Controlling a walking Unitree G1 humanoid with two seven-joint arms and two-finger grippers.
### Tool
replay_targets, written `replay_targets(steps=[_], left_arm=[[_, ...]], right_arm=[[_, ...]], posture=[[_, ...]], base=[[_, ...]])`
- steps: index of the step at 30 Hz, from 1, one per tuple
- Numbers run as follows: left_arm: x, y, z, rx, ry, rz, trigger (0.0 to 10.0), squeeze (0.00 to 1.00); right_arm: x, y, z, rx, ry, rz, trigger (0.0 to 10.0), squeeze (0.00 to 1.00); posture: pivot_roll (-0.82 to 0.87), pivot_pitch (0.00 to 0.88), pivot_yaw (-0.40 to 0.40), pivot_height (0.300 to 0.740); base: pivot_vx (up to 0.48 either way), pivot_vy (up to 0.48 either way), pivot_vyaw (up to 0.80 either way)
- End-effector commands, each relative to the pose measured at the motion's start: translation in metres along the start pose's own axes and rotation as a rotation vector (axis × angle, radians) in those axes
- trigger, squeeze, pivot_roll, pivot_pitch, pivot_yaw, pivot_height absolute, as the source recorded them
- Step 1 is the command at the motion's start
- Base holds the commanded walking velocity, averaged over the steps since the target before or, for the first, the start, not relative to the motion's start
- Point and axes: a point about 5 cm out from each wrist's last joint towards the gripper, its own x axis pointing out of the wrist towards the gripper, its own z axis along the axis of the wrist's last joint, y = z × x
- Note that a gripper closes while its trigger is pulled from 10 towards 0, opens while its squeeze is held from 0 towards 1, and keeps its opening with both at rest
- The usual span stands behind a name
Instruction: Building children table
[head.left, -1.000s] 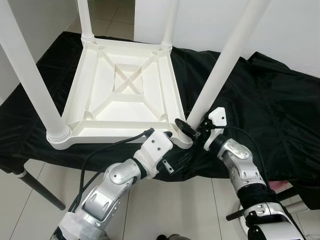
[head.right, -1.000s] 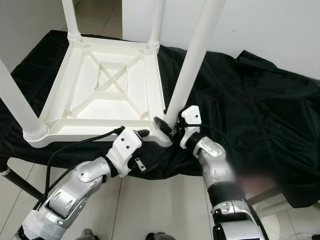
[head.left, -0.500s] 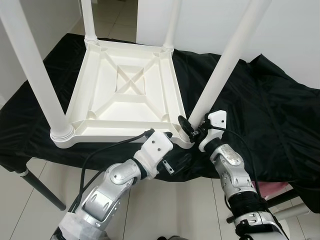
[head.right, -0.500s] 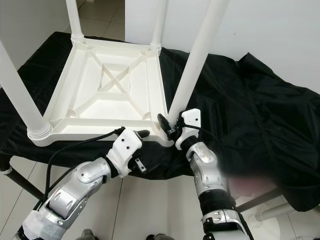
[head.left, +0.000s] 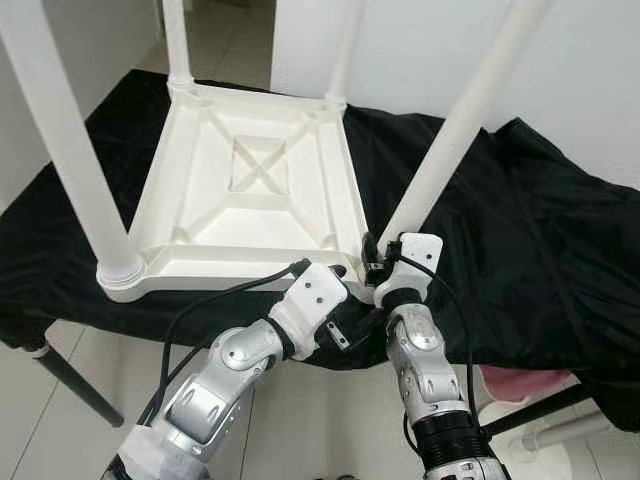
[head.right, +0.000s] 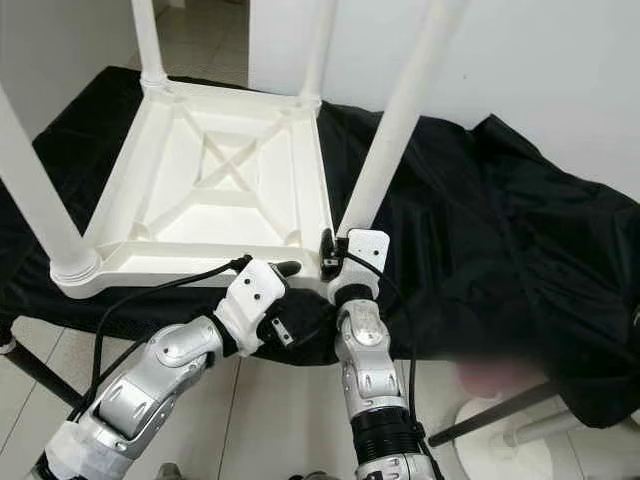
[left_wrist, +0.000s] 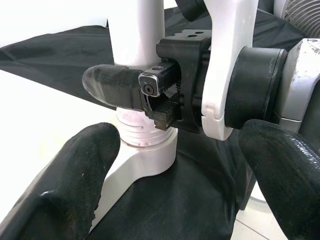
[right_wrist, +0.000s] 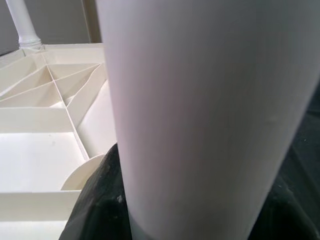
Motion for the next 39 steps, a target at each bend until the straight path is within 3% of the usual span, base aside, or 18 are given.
replay_targets(steps=[1,14,15,19,24,25,26,27,31,34,39], left_arm=[[0.002,-0.010,-0.003,-0.005,0.005,-0.094,10.0,0.00],[0.001,-0.010,-0.004,-0.009,0.006,-0.085,10.0,0.00],[0.001,-0.010,-0.004,-0.011,0.004,-0.084,10.0,0.00],[0.001,-0.011,-0.003,-0.012,0.003,-0.084,10.0,0.00],[0.002,-0.009,-0.003,-0.010,0.003,-0.082,10.0,0.00],[0.002,-0.009,-0.003,-0.010,0.002,-0.081,10.0,0.00],[0.002,-0.009,-0.003,-0.010,0.002,-0.081,10.0,0.00],[0.002,-0.009,-0.002,-0.010,0.001,-0.081,10.0,0.00],[0.002,-0.008,-0.002,-0.009,0.001,-0.081,10.0,0.00],[0.003,-0.006,-0.002,-0.008,0.001,-0.080,10.0,0.00],[0.004,-0.006,-0.002,-0.007,0.000,-0.080,10.0,0.00]], right_arm=[[-0.008,-0.007,-0.021,-0.021,0.107,-0.030,10.0,0.00],[-0.015,-0.011,-0.020,-0.006,0.106,-0.040,10.0,0.00],[-0.015,-0.012,-0.018,0.005,0.098,-0.024,10.0,1.00],[-0.015,-0.012,-0.017,0.005,0.089,-0.017,10.0,1.00],[-0.016,-0.018,-0.010,0.013,0.038,0.103,10.0,1.00],[-0.017,-0.021,-0.010,0.009,0.031,0.121,10.0,0.25],[-0.017,-0.021,-0.010,0.009,0.031,0.121,10.0,0.25],[-0.016,-0.025,-0.010,0.000,0.025,0.160,10.0,0.00],[-0.013,-0.031,-0.008,-0.014,0.017,0.243,10.0,0.00],[-0.003,-0.039,0.000,-0.067,-0.007,0.375,10.0,0.00],[0.001,-0.039,0.004,-0.084,-0.016,0.426,10.0,0.00]], posture=[[0.04,0.069,-0.120,0.740],[0.04,0.072,-0.130,0.740],[0.04,0.072,-0.130,0.740],[0.04,0.072,-0.130,0.740],[0.03,0.076,-0.126,0.740],[0.03,0.076,-0.126,0.740],[0.03,0.076,-0.126,0.740],[0.03,0.078,-0.122,0.740],[0.03,0.082,-0.116,0.740],[0.02,0.085,-0.110,0.740],[0.02,0.088,-0.107,0.740]], base=[[0.000,0.000,0.00],[0.000,0.000,0.00],[0.000,0.000,0.00],[0.000,0.000,0.00],[0.000,0.000,0.00],[0.000,0.000,0.00],[0.000,0.000,0.00],[0.000,0.000,0.00],[0.000,0.000,0.00],[0.000,0.000,0.00],[0.000,0.000,0.00]])
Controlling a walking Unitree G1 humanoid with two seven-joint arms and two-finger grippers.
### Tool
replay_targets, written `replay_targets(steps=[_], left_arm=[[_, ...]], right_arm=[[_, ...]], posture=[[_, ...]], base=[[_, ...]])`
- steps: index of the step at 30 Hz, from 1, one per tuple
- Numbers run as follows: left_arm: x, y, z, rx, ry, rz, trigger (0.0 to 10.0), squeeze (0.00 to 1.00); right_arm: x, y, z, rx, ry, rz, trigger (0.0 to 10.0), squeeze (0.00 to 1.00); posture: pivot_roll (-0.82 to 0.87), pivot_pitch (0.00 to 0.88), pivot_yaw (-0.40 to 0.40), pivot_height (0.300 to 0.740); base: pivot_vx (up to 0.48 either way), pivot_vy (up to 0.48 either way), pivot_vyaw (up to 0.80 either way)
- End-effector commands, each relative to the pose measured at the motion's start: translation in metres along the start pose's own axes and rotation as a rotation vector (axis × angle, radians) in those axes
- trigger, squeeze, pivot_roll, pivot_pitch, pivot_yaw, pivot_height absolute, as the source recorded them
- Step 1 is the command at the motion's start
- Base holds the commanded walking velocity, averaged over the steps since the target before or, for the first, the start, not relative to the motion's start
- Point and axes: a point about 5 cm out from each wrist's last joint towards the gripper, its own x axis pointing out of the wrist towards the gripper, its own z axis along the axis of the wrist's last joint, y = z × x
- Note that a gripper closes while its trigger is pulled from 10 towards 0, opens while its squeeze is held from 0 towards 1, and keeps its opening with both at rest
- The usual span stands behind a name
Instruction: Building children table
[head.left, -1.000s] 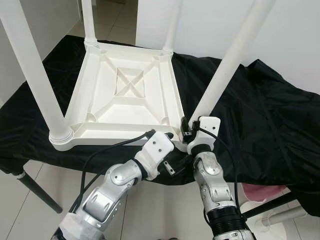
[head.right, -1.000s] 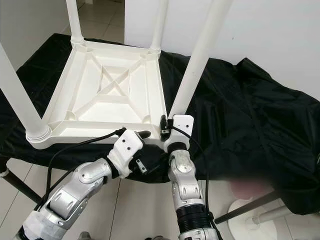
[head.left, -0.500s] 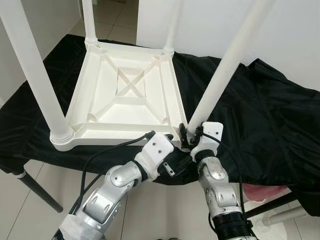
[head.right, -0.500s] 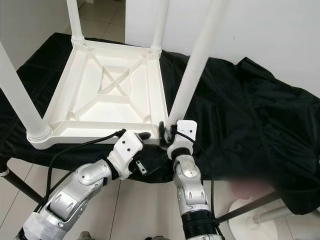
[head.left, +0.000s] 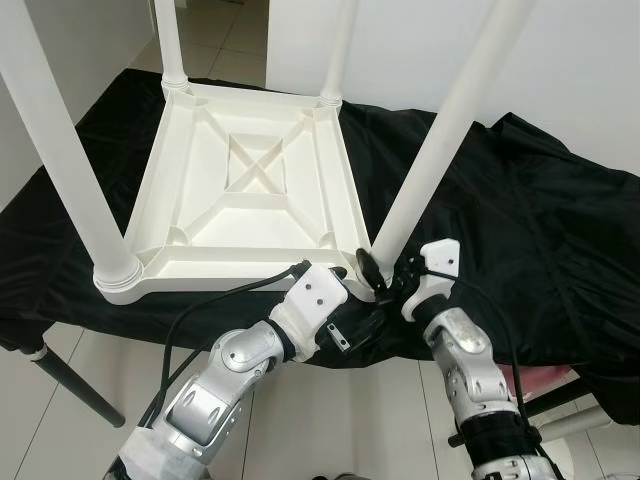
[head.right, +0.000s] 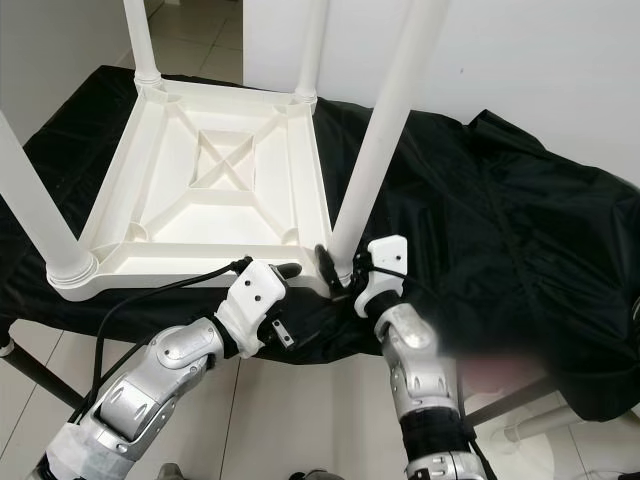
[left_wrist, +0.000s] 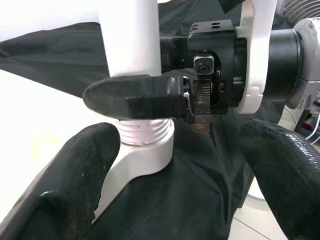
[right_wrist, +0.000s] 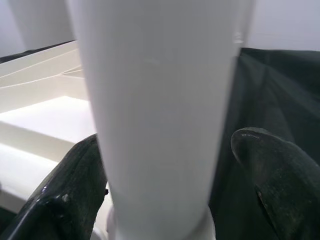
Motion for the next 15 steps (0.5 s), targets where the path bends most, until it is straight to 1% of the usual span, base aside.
replay_targets(steps=[1,3,4,5,8,9,11,12,15], left_arm=[[0.002,-0.005,-0.002,-0.002,0.002,-0.080,10.0,0.00],[0.003,-0.004,-0.001,-0.001,0.000,-0.078,10.0,0.00],[0.003,-0.004,-0.001,-0.001,0.000,-0.078,10.0,0.00],[0.003,-0.004,0.000,0.001,-0.001,-0.077,10.0,0.00],[0.004,-0.004,0.000,0.001,-0.002,-0.076,10.0,0.00],[0.003,-0.003,0.000,0.002,-0.002,-0.069,10.0,0.00],[0.003,-0.003,0.000,0.002,-0.002,-0.069,10.0,0.00],[0.003,-0.002,0.000,0.003,-0.002,-0.067,10.0,0.00],[0.002,-0.002,0.000,0.004,-0.002,-0.063,10.0,0.00]], right_arm=[[-0.002,-0.002,-0.003,0.003,0.007,0.009,10.0,0.00],[0.009,-0.005,0.003,-0.033,0.010,0.122,10.0,0.00],[0.009,-0.005,0.003,-0.033,0.010,0.122,10.0,0.00],[0.013,-0.005,0.004,-0.041,0.022,0.174,10.0,0.00],[0.015,-0.004,0.004,-0.041,0.031,0.204,10.0,0.00],[0.020,-0.003,0.000,-0.064,0.065,0.268,4.8,0.00],[0.020,-0.003,0.000,-0.064,0.065,0.268,4.8,0.00],[0.020,-0.003,-0.002,-0.069,0.074,0.283,0.0,0.00],[0.020,-0.005,-0.005,-0.074,0.092,0.305,0.0,0.00]], posture=[[0.02,0.088,-0.107,0.740],[0.02,0.088,-0.108,0.740],[0.02,0.088,-0.108,0.740],[0.02,0.088,-0.108,0.740],[0.03,0.089,-0.109,0.740],[0.03,0.089,-0.111,0.740],[0.03,0.089,-0.111,0.740],[0.03,0.089,-0.111,0.740],[0.04,0.089,-0.118,0.740]], base=[[0.000,0.000,0.00],[0.000,0.000,0.00],[0.000,0.000,0.00],[0.000,0.000,0.00],[0.000,0.000,0.00],[0.000,0.000,0.00],[0.000,0.000,0.00],[0.000,0.000,0.00],[0.000,0.000,0.00]])
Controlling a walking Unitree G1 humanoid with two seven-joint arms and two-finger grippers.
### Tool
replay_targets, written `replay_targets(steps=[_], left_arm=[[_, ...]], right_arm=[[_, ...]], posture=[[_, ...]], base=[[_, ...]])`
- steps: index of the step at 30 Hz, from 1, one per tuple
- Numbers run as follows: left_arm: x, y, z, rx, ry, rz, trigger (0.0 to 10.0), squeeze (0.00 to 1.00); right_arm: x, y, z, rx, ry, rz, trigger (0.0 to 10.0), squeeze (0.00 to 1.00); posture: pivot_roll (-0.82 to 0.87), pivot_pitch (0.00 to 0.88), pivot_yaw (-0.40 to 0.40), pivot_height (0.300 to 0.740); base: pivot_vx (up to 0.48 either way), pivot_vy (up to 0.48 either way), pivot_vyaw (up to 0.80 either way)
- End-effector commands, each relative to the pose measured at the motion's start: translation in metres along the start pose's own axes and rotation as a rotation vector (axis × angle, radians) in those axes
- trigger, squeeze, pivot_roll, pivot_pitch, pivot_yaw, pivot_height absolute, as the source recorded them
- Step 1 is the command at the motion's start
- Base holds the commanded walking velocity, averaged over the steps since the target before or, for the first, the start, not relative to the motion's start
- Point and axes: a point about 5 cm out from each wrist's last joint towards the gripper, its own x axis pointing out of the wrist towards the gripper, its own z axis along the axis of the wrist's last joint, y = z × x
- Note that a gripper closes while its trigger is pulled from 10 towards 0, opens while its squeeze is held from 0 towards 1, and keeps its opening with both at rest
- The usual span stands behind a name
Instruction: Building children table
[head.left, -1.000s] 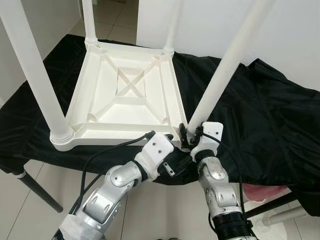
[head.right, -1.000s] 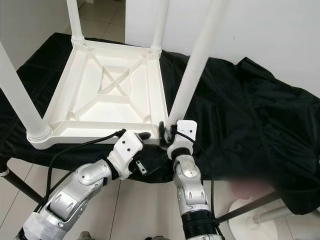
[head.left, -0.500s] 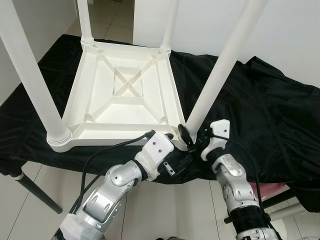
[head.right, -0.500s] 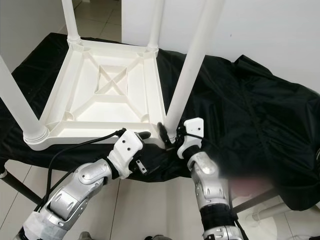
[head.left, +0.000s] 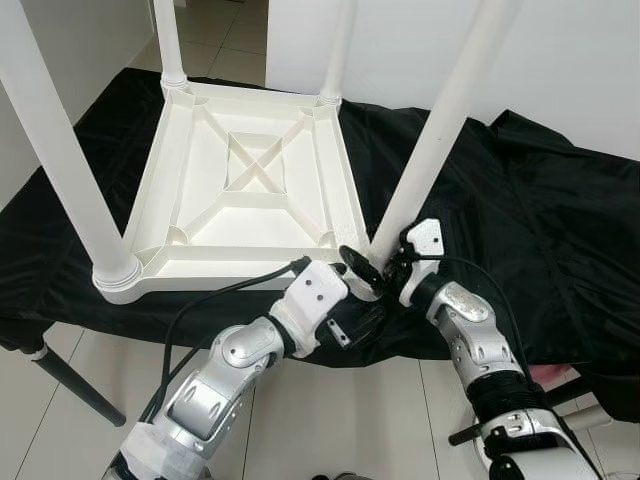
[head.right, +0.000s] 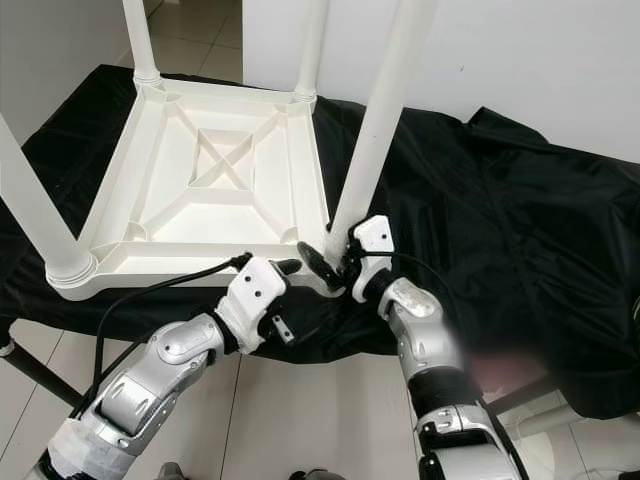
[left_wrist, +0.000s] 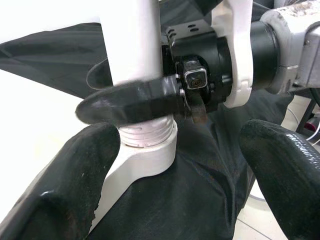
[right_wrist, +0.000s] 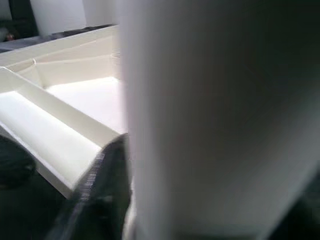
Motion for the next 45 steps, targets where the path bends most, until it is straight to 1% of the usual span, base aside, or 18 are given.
replay_targets(steps=[1,10,11,12,16,18,19,21,22,23,25,29,31,32,34,36,38,45], left_arm=[[0.002,-0.005,0.000,0.001,-0.002,-0.069,10.0,0.00],[0.000,-0.005,0.000,0.000,-0.001,-0.062,10.0,0.00],[0.000,-0.005,0.000,-0.002,-0.001,-0.064,10.0,0.00],[0.000,-0.005,-0.001,-0.002,0.001,-0.065,10.0,0.00],[0.000,-0.004,-0.001,-0.001,0.002,-0.065,10.0,0.00],[0.000,-0.003,-0.001,0.000,0.002,-0.065,10.0,0.00],[0.000,-0.004,-0.002,-0.001,0.005,-0.066,10.0,0.00],[0.000,-0.004,-0.002,-0.001,0.005,-0.066,10.0,0.00],[0.000,-0.004,-0.002,-0.001,0.006,-0.066,10.0,0.00],[0.000,-0.004,-0.002,-0.001,0.006,-0.066,10.0,0.00],[-0.001,-0.004,-0.003,-0.005,0.010,-0.067,10.0,0.00],[-0.001,-0.004,-0.003,-0.005,0.010,-0.067,10.0,0.00],[-0.001,-0.003,-0.007,-0.014,0.018,-0.064,10.0,0.00],[-0.001,-0.003,-0.007,-0.014,0.018,-0.064,10.0,0.00],[-0.002,-0.004,-0.011,-0.026,0.025,-0.059,10.0,0.00],[-0.002,-0.004,-0.012,-0.029,0.026,-0.058,10.0,0.00],[-0.002,-0.004,-0.012,-0.035,0.023,-0.048,10.0,0.00],[-0.002,-0.003,-0.012,-0.039,0.020,-0.035,10.0,0.00]], right_arm=[[0.000,0.003,-0.005,-0.010,0.026,0.033,0.0,0.00],[-0.009,0.000,-0.014,0.000,0.058,0.036,0.0,0.00],[-0.010,0.000,-0.015,0.011,0.061,0.034,4.2,0.00],[-0.011,0.000,-0.015,0.043,0.052,0.016,10.0,0.00],[-0.011,0.004,-0.015,0.085,0.031,-0.009,10.0,0.00],[-0.010,0.006,-0.014,0.084,0.028,-0.078,10.0,0.00],[-0.009,0.007,-0.015,0.071,0.036,-0.148,10.0,0.00],[-0.009,0.007,-0.015,0.071,0.036,-0.148,10.0,0.00],[-0.008,0.007,-0.015,0.062,0.041,-0.197,10.0,0.00],[-0.008,0.007,-0.015,0.062,0.041,-0.197,10.0,0.00],[-0.006,0.014,-0.016,0.090,0.034,-0.302,10.0,0.00],[-0.006,0.014,-0.016,0.090,0.034,-0.302,10.0,0.00],[-0.003,0.022,-0.016,0.178,0.013,-0.479,10.0,0.00],[-0.003,0.022,-0.016,0.178,0.013,-0.479,10.0,0.00],[0.000,0.034,-0.015,0.225,-0.009,-0.641,10.0,0.00],[0.002,0.038,-0.015,0.231,-0.014,-0.687,10.0,0.00],[0.002,0.046,-0.013,0.256,-0.027,-0.702,10.0,0.00],[-0.001,0.045,-0.009,0.244,-0.060,-0.643,10.0,0.00]], posture=[[0.04,0.089,-0.118,0.740],[0.04,0.094,-0.114,0.740],[0.04,0.095,-0.112,0.740],[0.04,0.094,-0.111,0.740],[0.04,0.094,-0.110,0.740],[0.04,0.094,-0.109,0.740],[0.04,0.094,-0.105,0.740],[0.04,0.094,-0.105,0.740],[0.04,0.093,-0.105,0.740],[0.04,0.093,-0.105,0.740],[0.04,0.092,-0.102,0.740],[0.04,0.092,-0.102,0.740],[0.04,0.084,-0.097,0.740],[0.04,0.084,-0.097,0.740],[0.04,0.080,-0.100,0.740],[0.05,0.075,-0.103,0.740],[0.05,0.075,-0.103,0.740],[0.04,0.067,-0.105,0.740]], base=[[0.000,0.000,0.00],[0.000,0.000,0.00],[0.000,0.000,0.00],[0.000,0.000,0.00],[0.000,0.000,0.00],[0.000,0.000,0.00],[0.000,0.000,0.00],[0.000,0.000,0.00],[0.000,0.000,0.00],[0.000,0.000,0.00],[0.000,0.000,0.00],[0.000,0.000,0.00],[0.000,0.000,0.00],[0.000,0.000,0.00],[0.000,0.000,0.00],[0.000,0.000,0.00],[0.000,0.000,0.00],[0.000,0.000,0.00]])
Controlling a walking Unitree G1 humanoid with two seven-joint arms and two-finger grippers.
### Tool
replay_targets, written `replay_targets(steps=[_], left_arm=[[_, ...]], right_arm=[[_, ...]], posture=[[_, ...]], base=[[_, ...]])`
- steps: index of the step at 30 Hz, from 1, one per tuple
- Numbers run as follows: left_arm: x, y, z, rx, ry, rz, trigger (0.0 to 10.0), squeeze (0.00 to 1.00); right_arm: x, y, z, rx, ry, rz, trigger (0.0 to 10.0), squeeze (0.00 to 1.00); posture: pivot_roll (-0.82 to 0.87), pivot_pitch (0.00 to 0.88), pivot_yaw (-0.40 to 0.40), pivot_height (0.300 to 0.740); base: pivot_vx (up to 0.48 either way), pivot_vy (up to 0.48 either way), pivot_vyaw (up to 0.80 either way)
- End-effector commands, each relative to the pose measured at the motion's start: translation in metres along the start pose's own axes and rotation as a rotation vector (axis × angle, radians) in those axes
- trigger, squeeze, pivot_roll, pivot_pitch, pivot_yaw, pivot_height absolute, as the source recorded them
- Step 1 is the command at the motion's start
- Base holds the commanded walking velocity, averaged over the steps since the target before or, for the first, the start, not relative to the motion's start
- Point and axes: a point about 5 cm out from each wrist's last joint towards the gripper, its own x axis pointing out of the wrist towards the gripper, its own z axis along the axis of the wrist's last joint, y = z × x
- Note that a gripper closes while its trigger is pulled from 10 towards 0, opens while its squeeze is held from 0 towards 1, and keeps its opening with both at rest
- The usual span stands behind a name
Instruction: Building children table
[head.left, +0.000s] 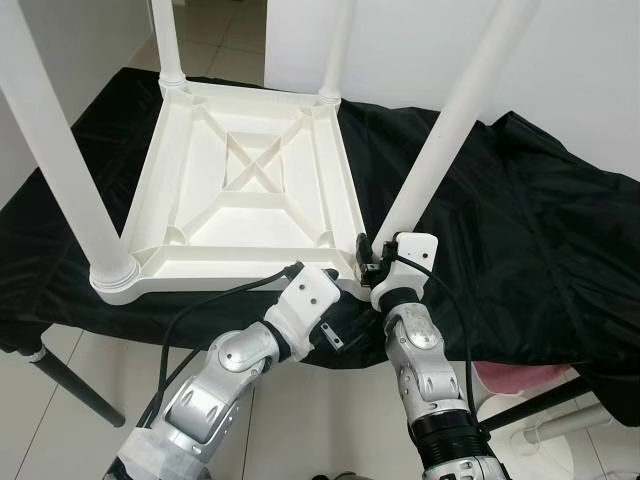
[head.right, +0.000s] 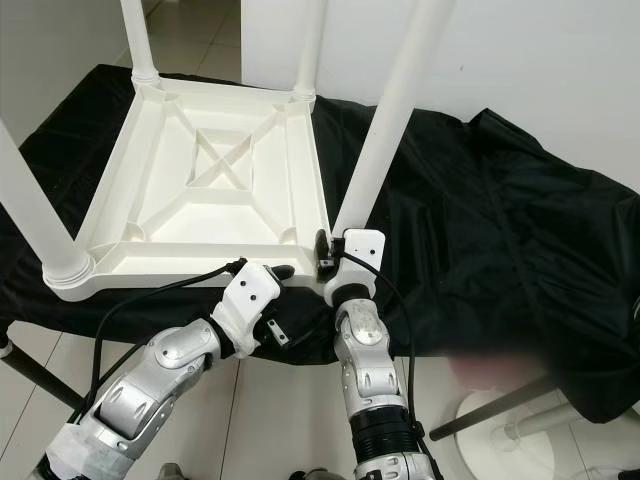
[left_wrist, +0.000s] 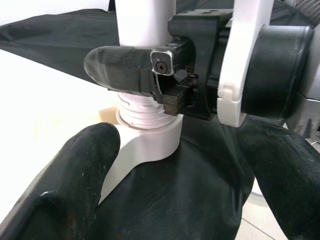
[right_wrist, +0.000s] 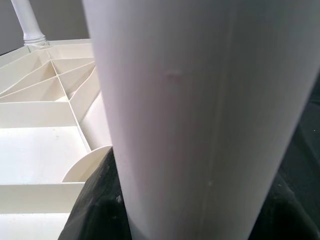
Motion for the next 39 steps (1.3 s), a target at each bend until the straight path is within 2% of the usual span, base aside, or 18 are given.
replay_targets(steps=[1,8,9,11,12,16,18,22,23,24,25,26,31,39], left_arm=[[0.002,-0.004,-0.001,-0.009,-0.006,-0.050,10.0,0.00],[0.003,-0.002,0.000,-0.007,-0.013,-0.038,10.0,0.00],[0.003,-0.001,0.000,-0.007,-0.016,-0.034,10.0,0.00],[0.003,-0.001,0.000,-0.007,-0.016,-0.034,10.0,0.00],[0.003,-0.001,0.000,-0.008,-0.022,-0.026,10.0,0.00],[0.003,0.008,0.003,-0.008,-0.044,0.047,10.0,0.00],[0.002,0.014,0.004,-0.011,-0.058,0.092,10.0,0.00],[0.002,0.015,0.005,-0.014,-0.062,0.097,10.0,0.00],[0.001,0.014,0.005,-0.014,-0.064,0.094,10.0,0.00],[0.001,0.013,0.005,-0.016,-0.066,0.091,10.0,0.00],[0.001,0.013,0.005,-0.016,-0.066,0.091,10.0,0.00],[0.001,0.012,0.006,-0.017,-0.068,0.088,10.0,0.00],[0.002,0.012,0.007,-0.017,-0.071,0.084,10.0,0.00],[-0.003,0.000,0.004,-0.022,-0.057,-0.010,10.0,0.00]], right_arm=[[-0.006,-0.007,-0.006,0.057,0.014,0.013,10.0,0.00],[-0.005,-0.011,-0.003,0.050,0.001,0.022,10.0,0.00],[-0.006,-0.011,-0.002,0.048,0.003,0.017,10.0,0.04],[-0.006,-0.011,-0.002,0.048,0.003,0.017,10.0,0.04],[-0.008,-0.011,0.001,0.056,-0.014,0.042,10.0,1.00],[-0.014,-0.017,0.003,0.041,-0.031,0.091,10.0,1.00],[-0.016,-0.028,0.003,0.037,-0.027,0.085,10.0,1.00],[-0.018,-0.033,0.003,0.038,-0.026,0.082,10.0,1.00],[-0.021,-0.033,0.003,0.041,-0.024,0.130,10.0,0.00],[-0.025,-0.032,0.003,0.047,-0.022,0.212,10.0,0.00],[-0.025,-0.032,0.003,0.047,-0.022,0.212,10.0,0.00],[-0.030,-0.030,0.003,0.036,-0.022,0.329,10.0,0.00],[-0.028,-0.036,0.003,0.000,-0.013,0.386,10.0,0.00],[-0.007,-0.047,0.006,-0.085,0.032,0.530,10.0,0.00]], posture=[[0.04,0.064,-0.106,0.740],[0.05,0.061,-0.110,0.740],[0.05,0.061,-0.111,0.740],[0.05,0.061,-0.111,0.740],[0.05,0.060,-0.112,0.740],[0.04,0.058,-0.117,0.740],[0.04,0.059,-0.119,0.740],[0.04,0.058,-0.119,0.740],[0.04,0.060,-0.119,0.740],[0.04,0.062,-0.119,0.740],[0.04,0.062,-0.119,0.740],[0.04,0.062,-0.119,0.740],[0.04,0.067,-0.119,0.740],[0.05,0.074,-0.125,0.740]], base=[[0.000,0.000,0.00],[0.000,0.000,0.00],[0.000,0.000,0.00],[0.000,0.000,0.00],[0.000,0.000,0.00],[0.000,0.000,0.00],[0.000,0.000,0.00],[0.000,0.000,0.00],[0.000,0.000,0.00],[0.000,0.000,0.00],[0.000,0.000,0.00],[0.000,0.000,0.00],[0.000,0.000,0.00],[0.000,0.000,0.00]])
